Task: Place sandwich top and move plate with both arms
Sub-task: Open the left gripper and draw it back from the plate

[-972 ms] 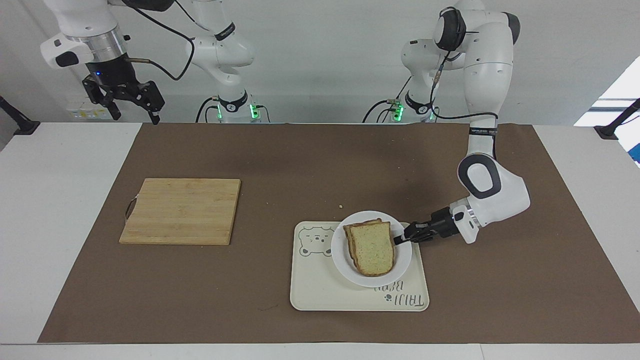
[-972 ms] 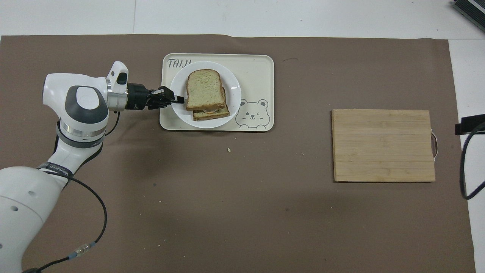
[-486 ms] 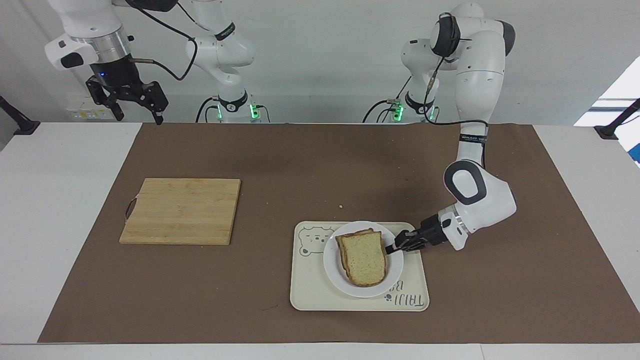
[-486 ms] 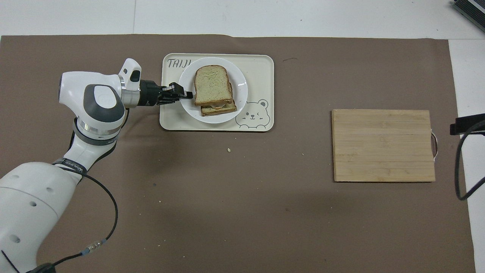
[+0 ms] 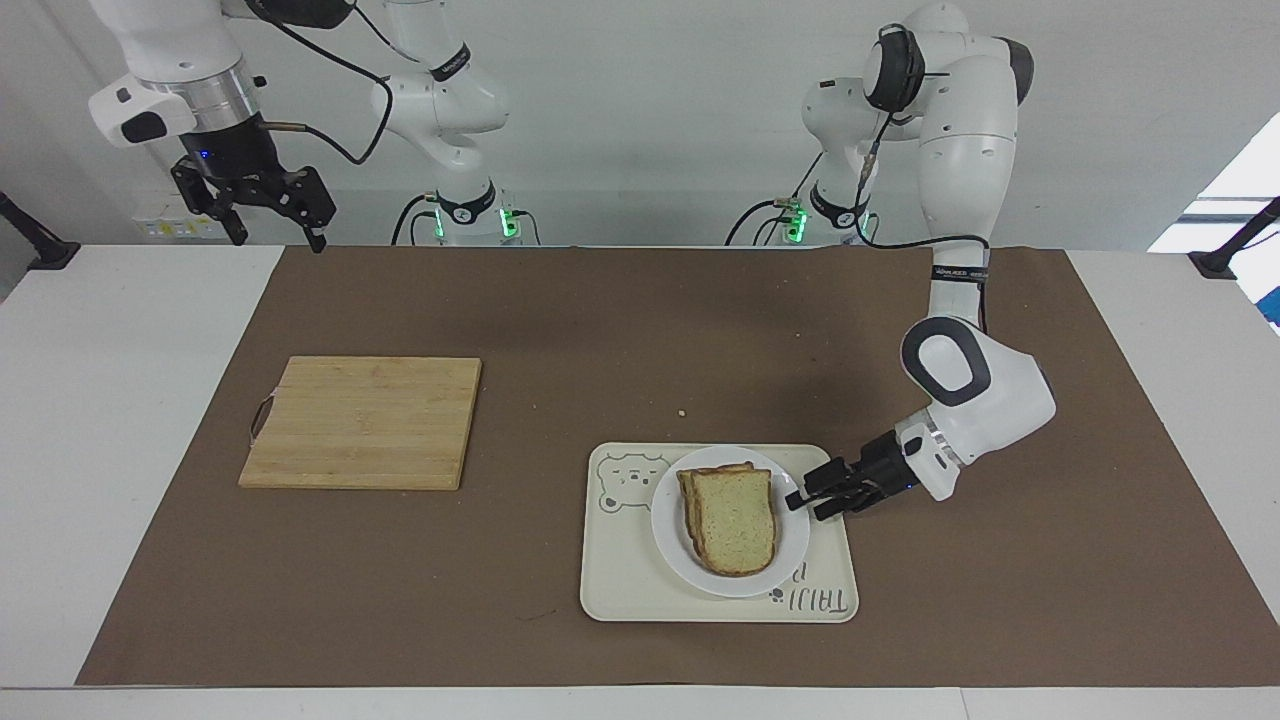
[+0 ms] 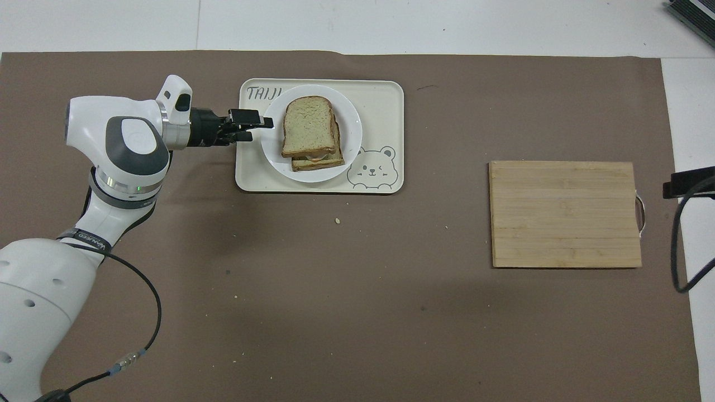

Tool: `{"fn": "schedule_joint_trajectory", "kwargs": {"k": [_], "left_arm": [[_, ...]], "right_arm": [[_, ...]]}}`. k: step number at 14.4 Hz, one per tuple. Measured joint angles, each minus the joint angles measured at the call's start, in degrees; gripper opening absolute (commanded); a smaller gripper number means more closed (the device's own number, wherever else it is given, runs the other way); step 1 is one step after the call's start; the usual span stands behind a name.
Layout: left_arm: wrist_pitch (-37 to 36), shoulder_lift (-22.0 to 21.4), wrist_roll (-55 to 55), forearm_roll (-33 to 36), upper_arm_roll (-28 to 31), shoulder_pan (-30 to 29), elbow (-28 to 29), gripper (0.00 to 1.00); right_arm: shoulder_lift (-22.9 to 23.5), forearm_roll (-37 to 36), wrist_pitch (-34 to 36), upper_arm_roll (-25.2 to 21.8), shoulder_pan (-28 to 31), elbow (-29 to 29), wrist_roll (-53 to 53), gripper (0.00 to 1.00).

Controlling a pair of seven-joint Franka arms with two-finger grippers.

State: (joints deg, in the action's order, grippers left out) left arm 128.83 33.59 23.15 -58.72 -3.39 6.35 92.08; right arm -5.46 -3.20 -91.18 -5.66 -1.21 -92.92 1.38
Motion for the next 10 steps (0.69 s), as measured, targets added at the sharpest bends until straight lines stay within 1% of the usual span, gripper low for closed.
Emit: {"fn": "schedule_joint_trajectory", "kwargs": {"k": [2, 4, 8, 10], "left_arm": [[-0.1, -2.0, -3.5, 4.0, 0.5, 0.0, 0.0, 1.0], [-0.6, -4.4, -8.5, 10.8, 0.9, 0.0, -0.1, 1.0], [-4.8, -9.5, -20.1, 30.4, 1.9, -0.1, -0.2, 1.0], [-8.2, -12.2, -22.9, 37.7, 2.4, 0.0, -0.2, 1.0]], "right_arm": [[0.0, 0.0, 0.0, 0.0, -0.1, 0.0, 0.0, 1.0], [0.0, 0.0, 0.0, 0.1, -0.7, 0.0, 0.0, 1.0], [0.0, 0.0, 0.0, 0.1, -1.2, 0.0, 0.0, 1.0], [0.0, 0.0, 0.0, 0.0, -1.2, 0.0, 0.0, 1.0]]}}
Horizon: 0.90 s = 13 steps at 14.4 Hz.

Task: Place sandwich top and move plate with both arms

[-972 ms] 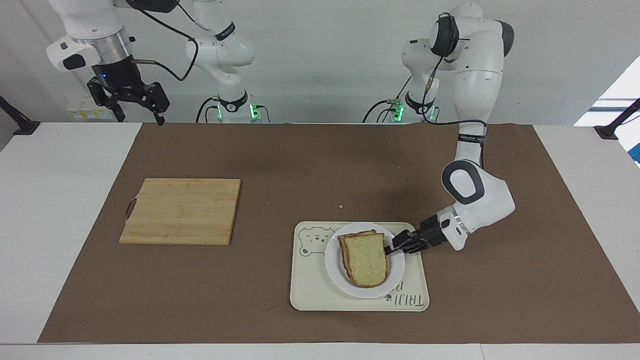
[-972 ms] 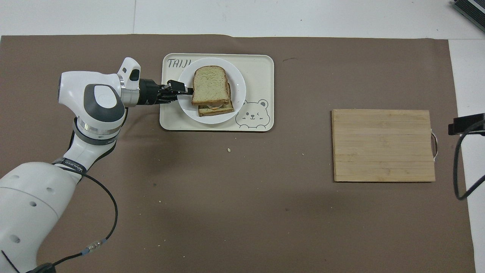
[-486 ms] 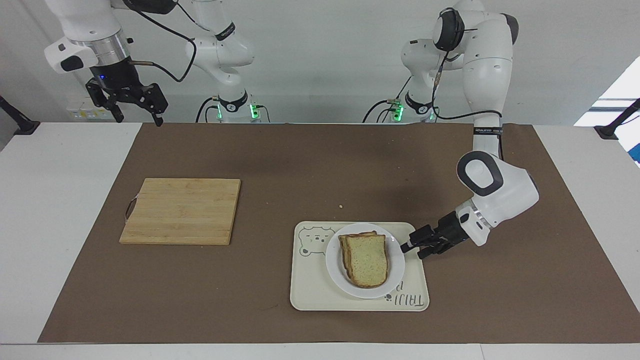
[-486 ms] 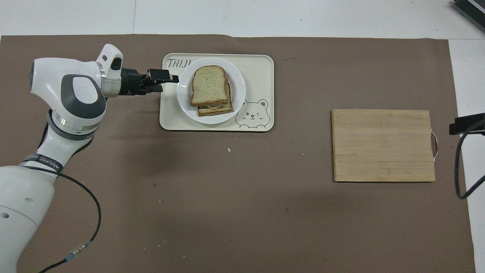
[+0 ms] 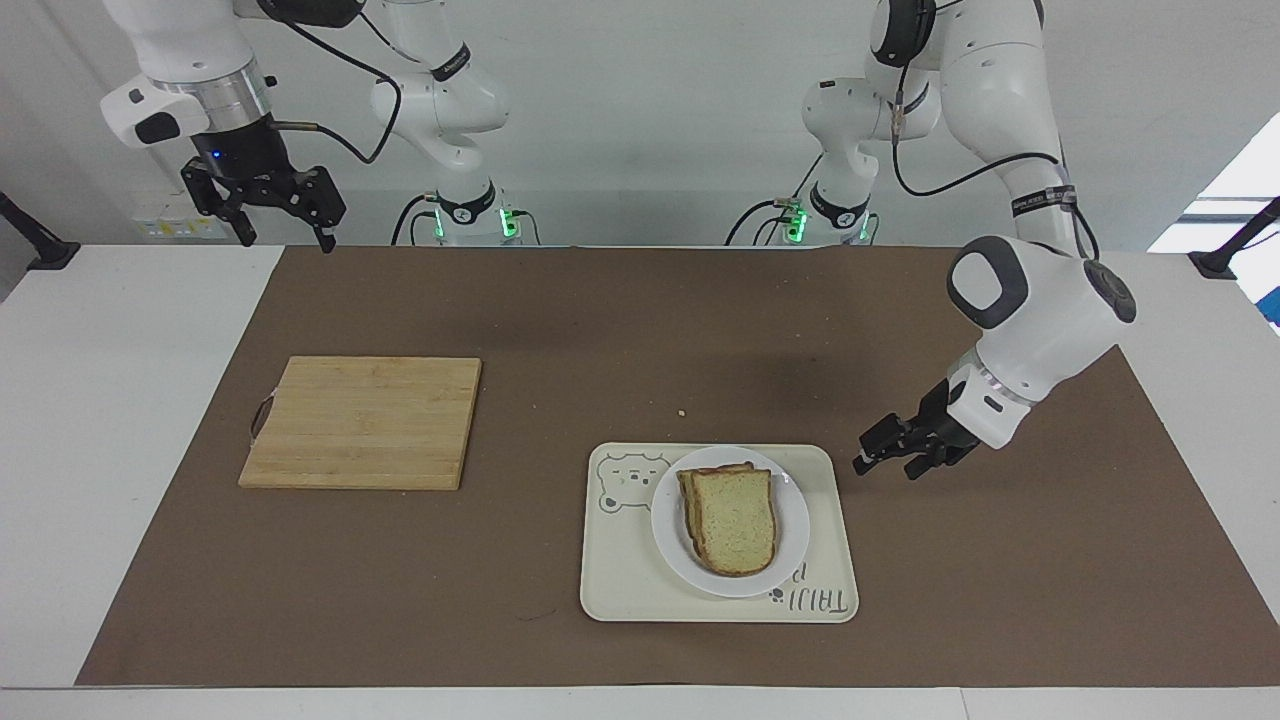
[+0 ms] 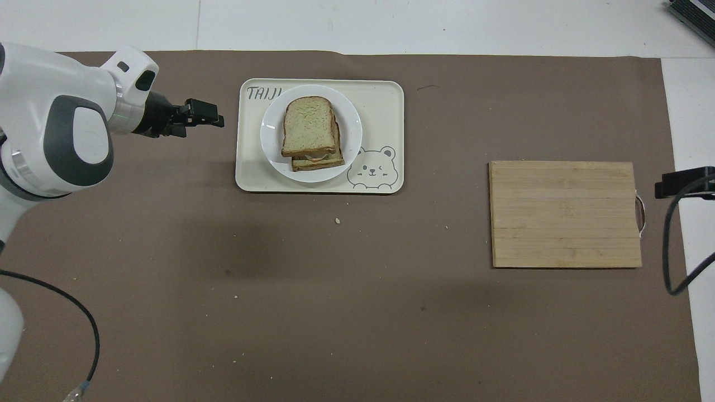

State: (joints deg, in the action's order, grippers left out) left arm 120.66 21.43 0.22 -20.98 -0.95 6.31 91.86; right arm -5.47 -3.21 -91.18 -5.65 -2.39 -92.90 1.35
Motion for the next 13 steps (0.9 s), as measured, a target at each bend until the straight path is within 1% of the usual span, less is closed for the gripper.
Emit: {"fn": "schedule_joint_trajectory", "kwargs": {"k": [2, 6, 10, 13], "left_arm": [[-4.5, -3.6, -1.4, 7.3, 1.3, 0.0, -0.1, 1.0], [-13.8, -11.8, -1.9, 15.6, 2.2, -0.1, -0.2, 1.0], [-23.0, -18.7, -0.7, 18.0, 2.3, -1.2, -0.2, 1.0], [-28.2, -21.8, 0.9, 19.0, 2.4, -2.9, -0.4, 1.0]], "right_arm": [[0.0, 0.0, 0.0, 0.0, 0.0, 0.0, 0.0, 1.0], [0.0, 0.0, 0.0, -0.2, 0.1, 0.0, 0.0, 1.0], [0.0, 0.0, 0.0, -0.4, 0.4, 0.0, 0.0, 1.0], [0.0, 0.0, 0.0, -0.5, 0.4, 0.0, 0.0, 1.0]]}}
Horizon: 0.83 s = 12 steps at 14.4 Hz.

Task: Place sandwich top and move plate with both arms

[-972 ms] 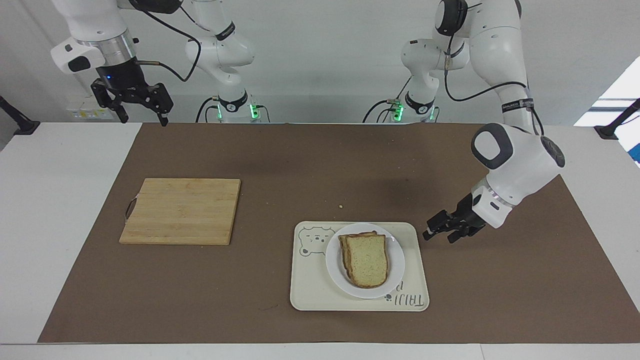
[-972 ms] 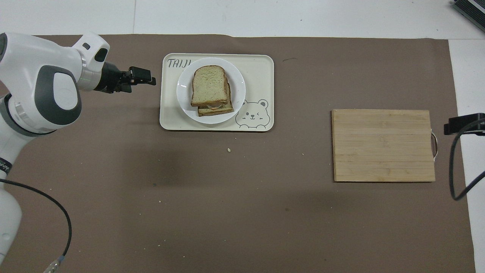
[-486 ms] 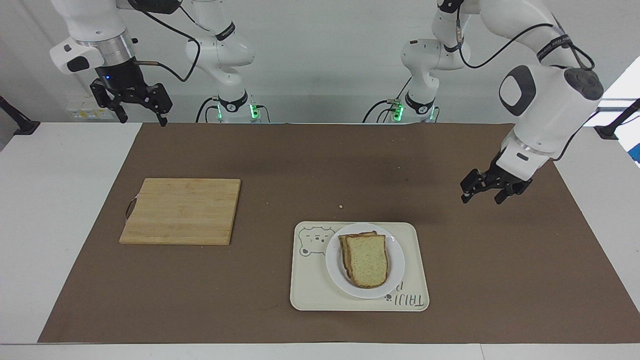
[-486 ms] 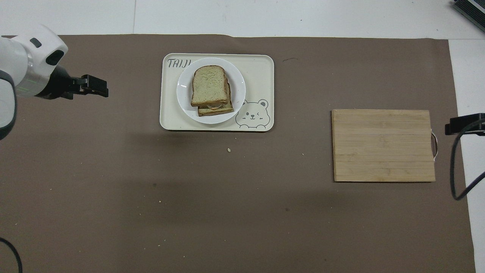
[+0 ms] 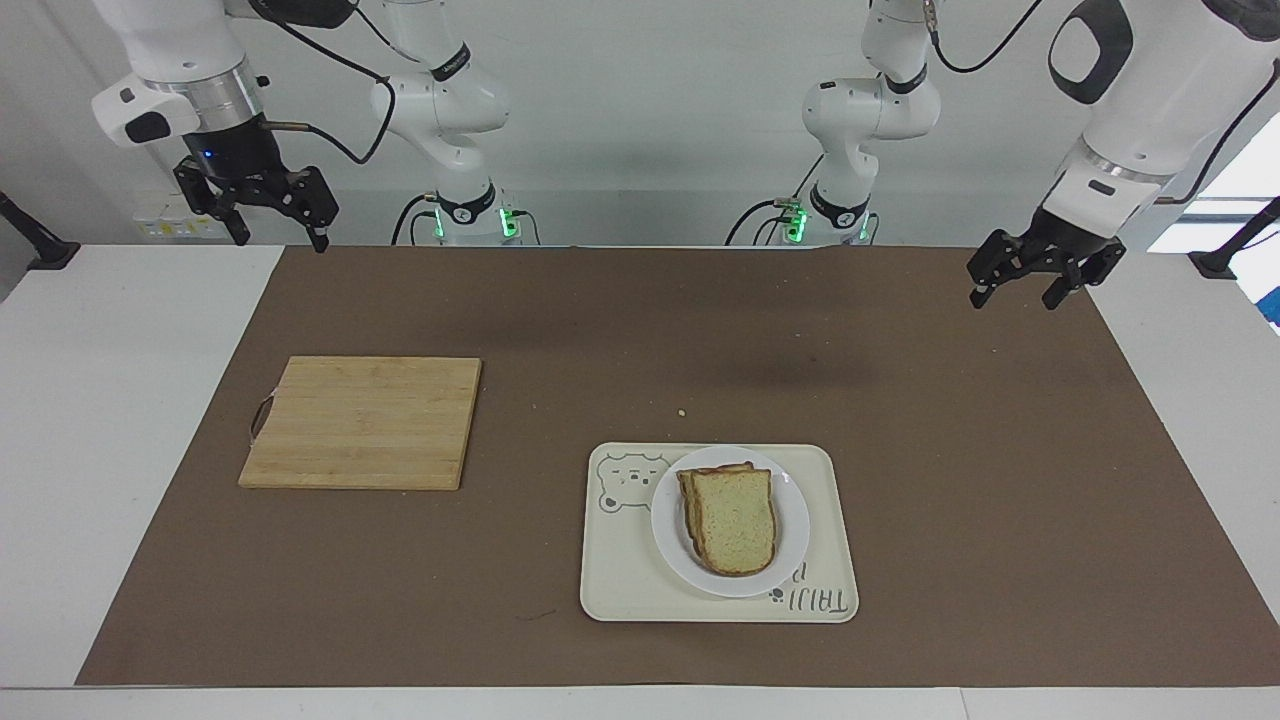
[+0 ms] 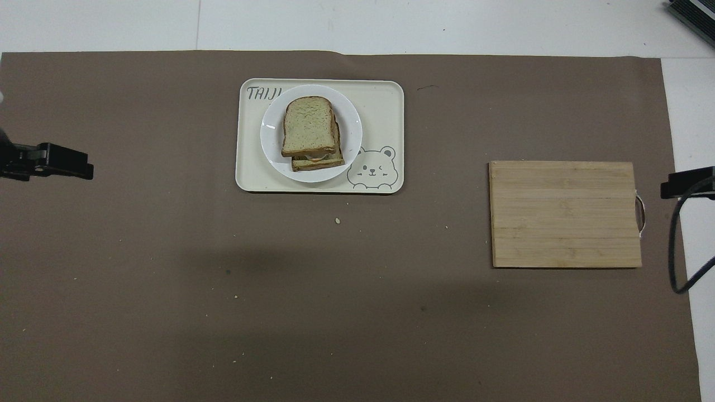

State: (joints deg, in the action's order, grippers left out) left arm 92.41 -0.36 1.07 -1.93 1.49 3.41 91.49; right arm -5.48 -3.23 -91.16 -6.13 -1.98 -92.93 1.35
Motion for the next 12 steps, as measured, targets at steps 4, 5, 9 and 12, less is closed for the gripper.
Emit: {"fn": "schedule_joint_trajectory", "kwargs": {"k": [4, 5, 9, 12], "left_arm": [[-5.4, -0.3, 0.2, 2.0, -0.7, 0.1, -3.5, 1.0], [-5.4, -0.3, 0.2, 2.0, -0.8, 0.1, -3.6, 1.0], [-5.5, -0.1, 0.2, 2.0, -1.0, 0.1, -3.6, 1.0], [-5.7, 0.0, 0.2, 2.0, -0.9, 0.1, -3.6, 1.0]], "right_arm": [[0.0, 0.0, 0.0, -0.2, 0.1, 0.0, 0.0, 1.0], [0.0, 0.0, 0.0, -0.2, 0.1, 0.0, 0.0, 1.0], [0.0, 0.0, 0.0, -0.2, 0.1, 0.0, 0.0, 1.0], [0.0, 0.0, 0.0, 0.0, 0.0, 0.0, 0.0, 1.0]]}}
